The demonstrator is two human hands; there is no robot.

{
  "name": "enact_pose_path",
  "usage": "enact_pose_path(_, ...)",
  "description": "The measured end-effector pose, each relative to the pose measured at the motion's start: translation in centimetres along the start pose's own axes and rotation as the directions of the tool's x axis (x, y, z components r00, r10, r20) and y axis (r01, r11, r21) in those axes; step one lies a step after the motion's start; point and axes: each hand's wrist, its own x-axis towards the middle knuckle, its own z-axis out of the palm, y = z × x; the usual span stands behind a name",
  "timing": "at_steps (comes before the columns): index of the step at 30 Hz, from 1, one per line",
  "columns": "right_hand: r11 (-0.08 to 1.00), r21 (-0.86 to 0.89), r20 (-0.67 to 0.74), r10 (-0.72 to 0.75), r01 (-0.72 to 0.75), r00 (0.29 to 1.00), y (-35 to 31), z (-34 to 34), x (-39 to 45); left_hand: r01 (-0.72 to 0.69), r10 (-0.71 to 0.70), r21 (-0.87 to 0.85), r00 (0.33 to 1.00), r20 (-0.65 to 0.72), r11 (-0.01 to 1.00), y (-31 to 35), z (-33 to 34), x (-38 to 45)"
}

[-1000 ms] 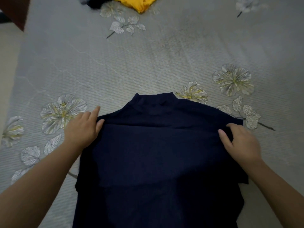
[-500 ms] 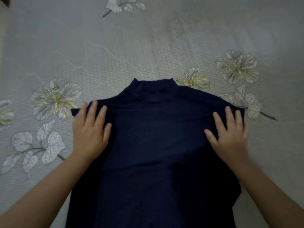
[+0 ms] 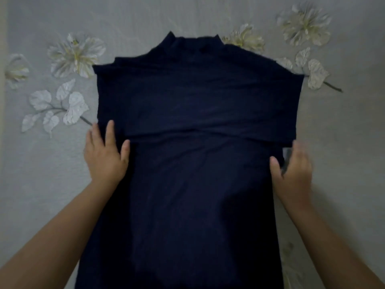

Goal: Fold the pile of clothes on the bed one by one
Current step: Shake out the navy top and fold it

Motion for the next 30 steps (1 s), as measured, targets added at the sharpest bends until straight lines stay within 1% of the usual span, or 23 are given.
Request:
enact_pose_path(2, 0.992, 0.016, 0.111, 0.125, -0.128, 0.986, 1.6, -0.5, -5.0, 0.153, -0.152, -0.031, 0.988, 0.042, 0.988, -1.6, -0.3, -4.8)
enact_pose_path(3, 0.987, 0.003, 0.151, 0.157, -0.159, 0.976, 2.1, -0.7, -7.4, 0.205, -0.203, -0.026, 0.977, 0.061, 0.978, -2.3, -0.7, -7.0)
enact_pose_path(5, 0.984, -0.019, 0.21, 0.179, -0.179, 0.961, 2.7, -1.1, -11.7, 0.274, -0.271, -0.024, 0.958, 0.094, 0.961, -3.5, -1.2, -10.9)
enact_pose_path(7, 0.978, -0.025, 0.273, 0.205, -0.206, 0.94, 2.6, -1.2, -15.2, 0.319, -0.31, -0.05, 0.941, 0.136, 0.946, -4.3, -1.6, -14.3)
enact_pose_path(10, 0.98, -0.033, 0.281, 0.197, -0.196, 0.939, 2.3, -1.1, -19.2, 0.308, -0.29, -0.074, 0.939, 0.188, 0.949, -5.2, -2.0, -18.6)
enact_pose_path(14, 0.97, 0.081, 0.271, 0.201, -0.23, 0.941, 2.7, -1.2, -23.1, 0.29, -0.268, -0.084, 0.941, 0.205, 0.953, -6.9, -2.1, -21.7)
enact_pose_path(17, 0.96, 0.114, 0.203, 0.229, -0.255, 0.952, 3.3, -1.8, -25.6, 0.198, -0.175, -0.089, 0.96, 0.217, 0.976, -8.0, -2.1, -23.4)
enact_pose_path(20, 0.968, 0.111, 0.099, 0.214, -0.224, 0.972, 4.4, -3.4, -27.4, 0.189, -0.153, -0.117, 0.952, 0.264, 0.975, -9.7, -3.0, -24.5)
enact_pose_path(22, 0.966, 0.1, 0.058, 0.235, -0.24, 0.97, 5.7, -4.7, -27.6, 0.171, -0.129, -0.13, 0.95, 0.285, 0.977, -11.4, -3.7, -24.8)
enact_pose_path(24, 0.961, 0.059, 0.07, 0.267, -0.271, 0.961, 7.0, -5.5, -28.0, 0.149, -0.106, -0.126, 0.948, 0.301, 0.981, -13.0, -4.4, -25.2)
enact_pose_path(26, 0.946, 0.064, 0.101, 0.312, -0.319, 0.945, 7.7, -5.4, -28.7, 0.135, -0.087, -0.123, 0.939, 0.334, 0.983, -13.8, -4.6, -25.9)
enact_pose_path(28, 0.901, 0.129, 0.143, 0.396, -0.413, 0.907, 7.9, -4.6, -30.1, 0.16, -0.099, -0.149, 0.932, 0.348, 0.976, -14.0, -4.5, -27.3)
enact_pose_path(30, 0.846, 0.206, 0.207, 0.454, -0.492, 0.867, 8.1, -3.6, -31.6, 0.18, -0.114, -0.186, 0.94, 0.321, 0.966, -13.9, -4.3, -28.9)
